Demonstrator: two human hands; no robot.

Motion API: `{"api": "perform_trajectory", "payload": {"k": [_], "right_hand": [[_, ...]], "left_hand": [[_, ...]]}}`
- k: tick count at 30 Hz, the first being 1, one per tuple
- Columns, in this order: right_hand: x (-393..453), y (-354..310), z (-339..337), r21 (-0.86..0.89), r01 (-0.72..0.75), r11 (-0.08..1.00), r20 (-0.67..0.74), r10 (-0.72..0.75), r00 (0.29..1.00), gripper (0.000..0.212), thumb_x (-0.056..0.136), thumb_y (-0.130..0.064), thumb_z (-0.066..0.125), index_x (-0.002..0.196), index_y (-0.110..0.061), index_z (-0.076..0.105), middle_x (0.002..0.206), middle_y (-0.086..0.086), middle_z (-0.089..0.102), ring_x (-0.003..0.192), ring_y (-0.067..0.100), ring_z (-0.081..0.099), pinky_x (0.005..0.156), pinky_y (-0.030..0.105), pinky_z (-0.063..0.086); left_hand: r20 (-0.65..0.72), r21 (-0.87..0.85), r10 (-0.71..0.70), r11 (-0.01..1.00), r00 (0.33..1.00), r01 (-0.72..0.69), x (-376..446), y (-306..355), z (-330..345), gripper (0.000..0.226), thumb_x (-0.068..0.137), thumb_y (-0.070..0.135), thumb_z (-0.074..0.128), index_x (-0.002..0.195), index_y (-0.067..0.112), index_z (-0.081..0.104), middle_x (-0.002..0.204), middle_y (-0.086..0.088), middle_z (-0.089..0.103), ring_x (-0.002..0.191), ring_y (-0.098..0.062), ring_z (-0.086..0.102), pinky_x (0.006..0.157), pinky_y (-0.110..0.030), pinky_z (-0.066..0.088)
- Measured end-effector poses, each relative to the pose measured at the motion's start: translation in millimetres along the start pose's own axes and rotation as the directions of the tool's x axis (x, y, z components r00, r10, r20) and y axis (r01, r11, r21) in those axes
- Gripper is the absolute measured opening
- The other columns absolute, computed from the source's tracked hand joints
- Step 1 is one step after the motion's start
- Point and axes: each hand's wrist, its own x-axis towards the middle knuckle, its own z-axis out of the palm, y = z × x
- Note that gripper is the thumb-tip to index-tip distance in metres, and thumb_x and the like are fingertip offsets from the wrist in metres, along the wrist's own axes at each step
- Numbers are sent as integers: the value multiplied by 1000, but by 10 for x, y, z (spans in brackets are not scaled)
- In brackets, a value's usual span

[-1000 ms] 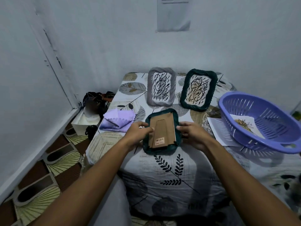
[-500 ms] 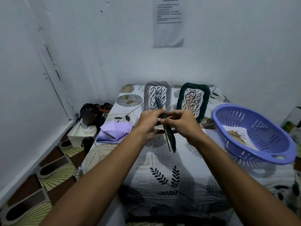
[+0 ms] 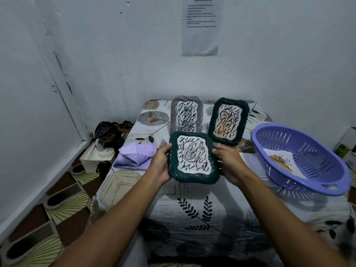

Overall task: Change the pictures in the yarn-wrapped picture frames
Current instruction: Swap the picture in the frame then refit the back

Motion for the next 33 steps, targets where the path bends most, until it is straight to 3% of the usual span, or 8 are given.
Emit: {"api": "perform_trajectory", "payload": {"k": [3,6,11,16,19,24,29,33], "right_hand": [[77,141,-10,85,-45,995,-4,46,999,34,96,3,39,120,-14,57,98,15,65,78,26,60,64,34,51],[154,260,-27,85,-92,992,-18,94,995,35,94,5,40,121,-10,57,101,17,66,82,27,60,66,36,52],[281,336,3,29,-139,990,-45,140,989,28,93,9,43,115,1,59,99,21,66,81,27,63,61,33,53],[431,305,39,-251,-99,963,-76,82,994,18,91,1,54,107,4,63,93,16,67,82,26,65,71,37,56],[466,253,48,-422,-65,904,-69,40,997,12,93,-7,54,94,2,62,77,11,60,66,21,57,52,29,45],[603,230,42,-539,-51,841,-82,8,997,16,89,-8,55,75,-2,57,64,13,53,53,19,46,46,27,34],[662,265,50,-632,-40,774,-92,-24,995,15,88,-8,56,81,4,60,75,16,60,61,23,55,51,29,43],[666,295,114,-808,11,589,-81,-131,988,17,84,-16,56,88,-3,67,87,12,67,78,27,64,72,40,57]], "left_hand": [[-62,83,-8,996,998,14,37,-81,-113,28,102,20,41,91,4,62,70,-11,70,66,-24,66,66,-37,55],[-176,378,79,926,981,-7,125,-93,-223,15,98,11,48,88,6,58,58,-5,58,41,-12,53,45,-22,48],[-193,549,81,835,978,39,257,-32,-332,8,89,1,50,86,6,56,68,-12,47,46,-15,39,48,-22,38],[-153,604,54,795,987,50,376,21,-379,7,85,2,49,89,8,49,79,-13,38,54,-15,32,52,-25,32],[-155,643,40,763,987,70,402,48,-393,9,86,2,48,81,10,47,69,-9,36,52,-15,31,50,-24,35],[-132,722,1,685,991,95,455,91,-396,25,88,2,48,68,15,41,58,-3,29,44,-13,23,46,-22,24],[-102,881,37,467,994,73,500,110,-427,11,91,14,54,83,6,56,67,-9,51,46,-15,39,44,-20,28],[-52,954,117,299,992,15,525,105,-465,18,90,20,58,77,6,61,69,-8,55,56,-17,48,51,-21,35]]}}
